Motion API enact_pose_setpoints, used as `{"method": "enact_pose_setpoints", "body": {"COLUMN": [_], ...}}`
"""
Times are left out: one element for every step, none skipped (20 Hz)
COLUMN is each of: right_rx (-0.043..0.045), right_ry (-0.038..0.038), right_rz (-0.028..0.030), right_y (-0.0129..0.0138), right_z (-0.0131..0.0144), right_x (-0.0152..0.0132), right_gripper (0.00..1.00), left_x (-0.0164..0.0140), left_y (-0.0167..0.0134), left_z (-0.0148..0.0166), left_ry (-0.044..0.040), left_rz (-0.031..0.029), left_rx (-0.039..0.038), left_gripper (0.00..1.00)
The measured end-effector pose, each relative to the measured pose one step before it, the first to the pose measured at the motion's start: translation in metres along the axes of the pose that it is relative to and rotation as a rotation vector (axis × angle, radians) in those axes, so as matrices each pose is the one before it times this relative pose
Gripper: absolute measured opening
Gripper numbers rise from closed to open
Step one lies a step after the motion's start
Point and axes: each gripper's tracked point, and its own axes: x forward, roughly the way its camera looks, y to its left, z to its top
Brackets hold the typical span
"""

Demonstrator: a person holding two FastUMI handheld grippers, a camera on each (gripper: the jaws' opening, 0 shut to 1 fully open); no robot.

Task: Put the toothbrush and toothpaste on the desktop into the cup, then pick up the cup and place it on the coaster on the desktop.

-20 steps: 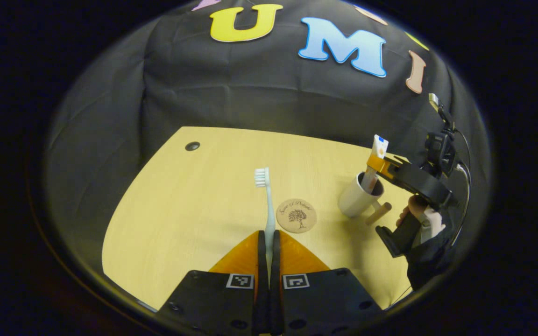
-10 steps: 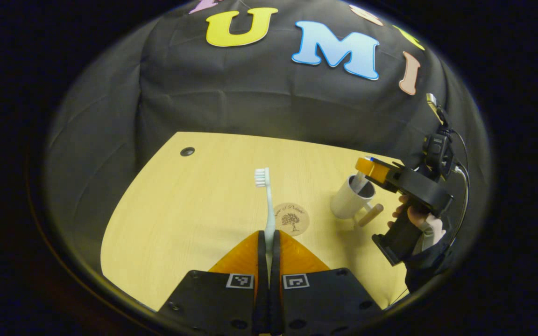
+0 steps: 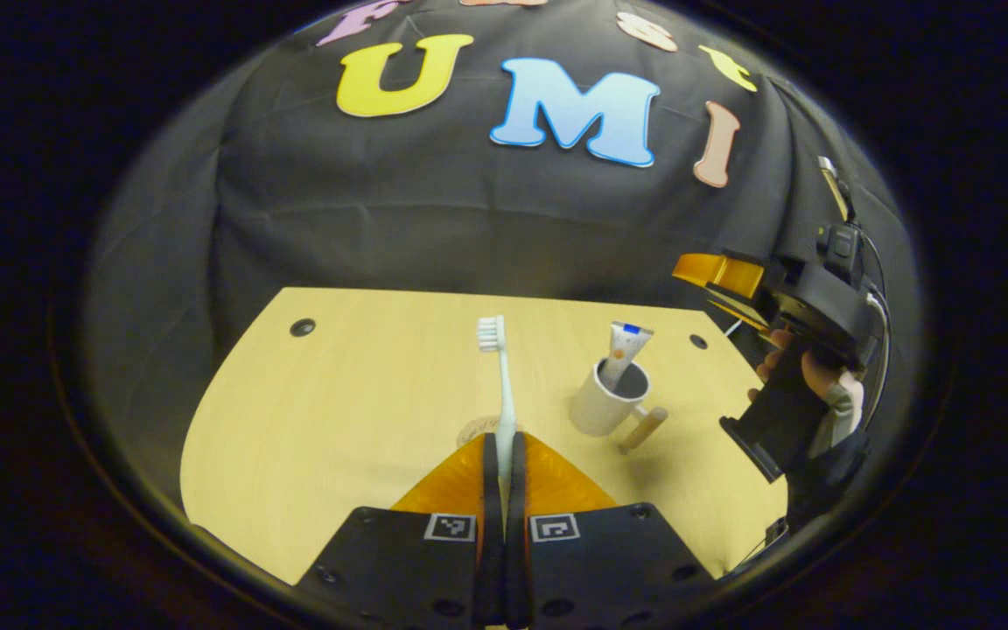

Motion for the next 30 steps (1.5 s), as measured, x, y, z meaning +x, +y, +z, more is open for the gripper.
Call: {"method": "enact_pose_setpoints", "body": {"right_rx": [-0.01065, -0.00926, -0.00302, 0.00037, -0.00077, -0.00084, 0.00100, 0.00184, 0.00432, 0.00582, -0.00013, -0.00647, -0.00675, -0.00311, 0.00189, 0.00434, 0.00338, 0.00030, 0.00011, 0.00066, 0.00418, 0.00672, 0.00787, 0.00964, 0.01181, 0.00899, 0.00621, 0.00594, 0.00654, 0.00741], "right_ry": [-0.00376, 0.00150, 0.00400, 0.00310, 0.00736, 0.01270, 0.01255, 0.01042, 0.00995, 0.00928, 0.01089, 0.00804, 0.00166, 0.00343, 0.00358, 0.00374, 0.00462, 0.00773, 0.00444, 0.00591, 0.00676, 0.00797, 0.00698, 0.00783, 0.00683, 0.00601, 0.00500, 0.00176, -0.00023, 0.00034], "right_rz": [-0.01308, -0.01179, -0.01212, -0.01231, -0.01618, -0.01797, -0.01542, -0.01562, -0.01557, -0.01107, -0.00932, -0.01329, -0.01136, -0.01120, -0.00900, -0.00805, -0.00696, -0.00629, -0.00386, -0.00521, -0.00290, -0.00380, -0.00594, -0.00688, -0.00306, -0.00505, -0.00784, -0.00655, -0.00579, -0.00568], "right_y": [-0.01024, -0.01036, -0.00942, -0.00976, -0.01058, -0.01164, -0.01051, -0.01023, -0.01001, -0.00865, -0.00728, -0.00927, -0.00800, -0.00667, -0.00644, -0.00625, -0.00523, -0.00510, -0.00505, -0.00624, -0.00514, -0.00447, -0.00535, -0.00560, -0.00408, -0.00526, -0.00525, -0.00580, -0.00481, -0.00179], "right_z": [0.00420, 0.00181, 0.00033, -0.00167, -0.00288, -0.00590, -0.00450, -0.00583, -0.00413, -0.00445, -0.00271, -0.00376, -0.00013, -0.00146, -0.00130, -0.00236, -0.00176, -0.00322, -0.00252, -0.00376, -0.00278, -0.00514, -0.00314, -0.00387, -0.00226, -0.00279, -0.00145, -0.00055, 0.00100, 0.00021], "right_x": [-0.00471, -0.00603, -0.00551, -0.00648, -0.00488, -0.00342, -0.00425, -0.00484, -0.00365, -0.00355, -0.00119, -0.00120, -0.00116, -0.00053, -0.00115, -0.00065, 0.00016, -0.00042, -0.00063, -0.00122, 0.00077, 0.00025, 0.00033, 0.00029, 0.00055, -0.00237, 0.00006, -0.00104, 0.00013, -0.00047], "right_gripper": [0.69, 0.69, 0.69, 0.69, 0.69, 0.69, 0.69, 0.69, 0.69, 0.69, 0.69, 0.69, 0.69, 0.69, 0.69, 0.69, 0.69, 0.69, 0.69, 0.69, 0.69, 0.69, 0.69, 0.69, 0.69, 0.69, 0.69, 0.69, 0.69, 0.69], "left_x": [0.00140, 0.00389, 0.00655, 0.00561, 0.00892, 0.00904, 0.00944, 0.00885, 0.01056, 0.00957, 0.00817, 0.00828, 0.00750, 0.00809, 0.00722, 0.00732, 0.00872, 0.00817, 0.00831, 0.00839, 0.00834, 0.00676, 0.00460, 0.00273, 0.00309, 0.00067, 0.00101, -0.00162, -0.00030, 0.00023], "left_y": [-0.00604, -0.00754, -0.01167, -0.00984, -0.00836, -0.00683, -0.00449, -0.00350, -0.00369, -0.00120, -0.00001, -0.00189, -0.00288, -0.00364, -0.00445, -0.00454, -0.00505, -0.00221, -0.00299, -0.00088, -0.00010, 0.00037, -0.00177, -0.00193, 0.00110, 0.00265, 0.00124, -0.00033, -0.00060, 0.00053], "left_z": [0.00236, 0.00326, 0.00574, 0.00705, 0.00638, 0.00688, 0.00388, 0.00404, 0.00491, 0.00390, 0.00213, 0.00224, 0.00267, 0.00331, 0.00666, 0.00727, 0.00552, 0.00491, 0.00049, -0.00076, -0.00140, 0.00073, -0.00051, -0.00099, -0.00133, -0.00018, -0.00056, -0.00168, -0.00068, -0.00153], "left_ry": [-0.01100, -0.01102, -0.01393, -0.01951, -0.02793, -0.01796, -0.00758, -0.00671, -0.00562, -0.00541, -0.00453, -0.00538, -0.00541, -0.01135, -0.03046, -0.03372, -0.02815, -0.02508, -0.01674, -0.01088, -0.00661, -0.01221, -0.01397, -0.01563, -0.01728, -0.02365, -0.02157, -0.01986, -0.01433, -0.01375], "left_rz": [-0.02811, -0.03365, -0.03705, -0.03918, -0.03505, -0.02764, -0.01929, -0.01734, -0.01891, -0.00555, -0.00895, -0.01127, -0.01050, -0.01166, -0.01431, -0.01431, -0.00579, -0.00040, -0.00240, 0.00980, 0.01051, 0.01071, -0.00013, 0.00538, 0.02111, 0.02923, 0.02276, 0.01589, 0.01628, 0.01517], "left_rx": [0.00303, -0.00295, -0.00343, 0.00291, 0.00885, 0.00360, 0.00026, -0.00666, -0.00693, 0.00056, 0.00041, -0.00014, -0.00036, -0.00631, -0.01317, -0.01716, -0.01598, -0.01058, -0.00520, 0.00242, 0.00302, -0.00163, -0.01228, -0.01286, 0.00955, 0.02969, 0.03180, 0.02513, 0.01979, 0.01494], "left_gripper": [0.08, 0.08, 0.08, 0.09, 0.08, 0.08, 0.08, 0.08, 0.08, 0.08, 0.08, 0.08, 0.09, 0.08, 0.08, 0.08, 0.08, 0.08, 0.08, 0.08, 0.08, 0.08, 0.08, 0.08, 0.08, 0.08, 0.08, 0.08, 0.08, 0.08]}}
